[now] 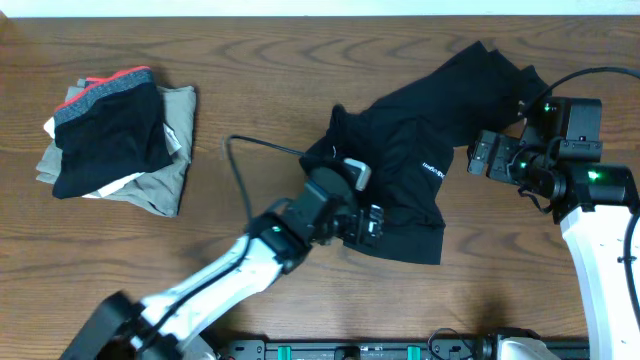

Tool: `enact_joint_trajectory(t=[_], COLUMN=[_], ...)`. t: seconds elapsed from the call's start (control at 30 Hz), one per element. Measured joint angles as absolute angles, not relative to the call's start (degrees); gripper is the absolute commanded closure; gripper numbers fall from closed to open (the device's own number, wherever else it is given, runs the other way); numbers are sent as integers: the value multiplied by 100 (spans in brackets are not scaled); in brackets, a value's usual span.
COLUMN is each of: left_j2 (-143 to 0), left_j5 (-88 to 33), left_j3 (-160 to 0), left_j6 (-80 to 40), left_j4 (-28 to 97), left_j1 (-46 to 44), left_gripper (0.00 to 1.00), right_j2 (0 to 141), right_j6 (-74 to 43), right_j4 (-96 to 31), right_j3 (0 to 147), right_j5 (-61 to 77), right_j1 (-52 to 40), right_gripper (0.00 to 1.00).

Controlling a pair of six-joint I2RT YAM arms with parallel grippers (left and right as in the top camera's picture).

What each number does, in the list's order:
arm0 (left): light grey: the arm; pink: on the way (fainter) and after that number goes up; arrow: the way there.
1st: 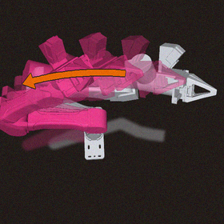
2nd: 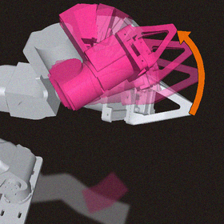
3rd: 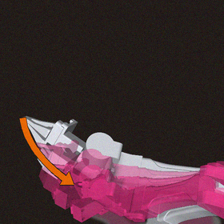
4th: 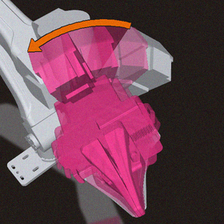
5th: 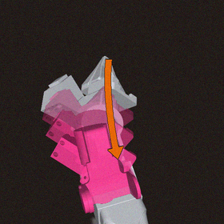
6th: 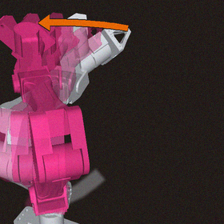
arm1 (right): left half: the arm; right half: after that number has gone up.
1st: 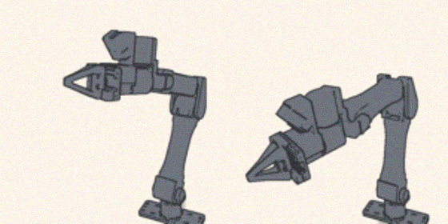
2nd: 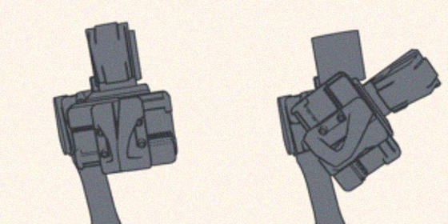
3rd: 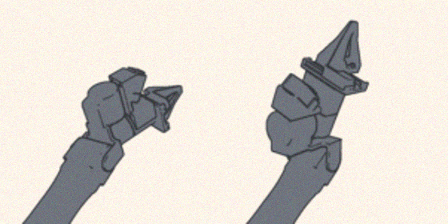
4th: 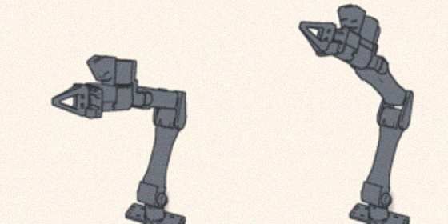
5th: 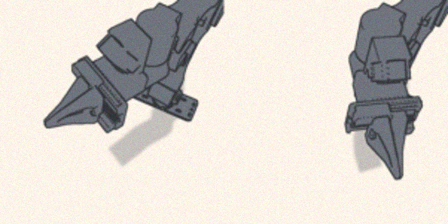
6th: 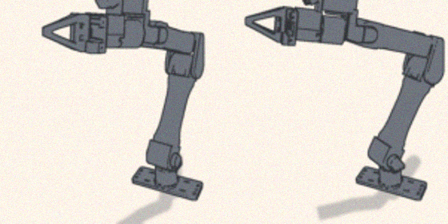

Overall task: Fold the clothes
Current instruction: 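Reach the left gripper to the garment's near left edge and grasp it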

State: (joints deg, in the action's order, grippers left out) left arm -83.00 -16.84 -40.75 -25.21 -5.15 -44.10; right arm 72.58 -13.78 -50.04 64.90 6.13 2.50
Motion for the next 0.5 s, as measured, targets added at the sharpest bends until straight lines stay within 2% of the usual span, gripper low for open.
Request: enact_joint_trajectory(t=[0.3, 0.5], left_j2=[-9500, -9797], left_j5=[-1684, -1682], left_j3=[-4080, -4178], left_j6=[-3022, -3144], left_j4=[-1317, -1229], left_j1=[-4753, -4753], left_gripper=[2, 2], right_j2=[7258, 7258], right_j6=[-1354, -1354], right_j4=[-5078, -5155], right_j3=[6490, 6490], right_j5=[613, 615], right_j1=[250, 250], right_gripper=[1, 1])
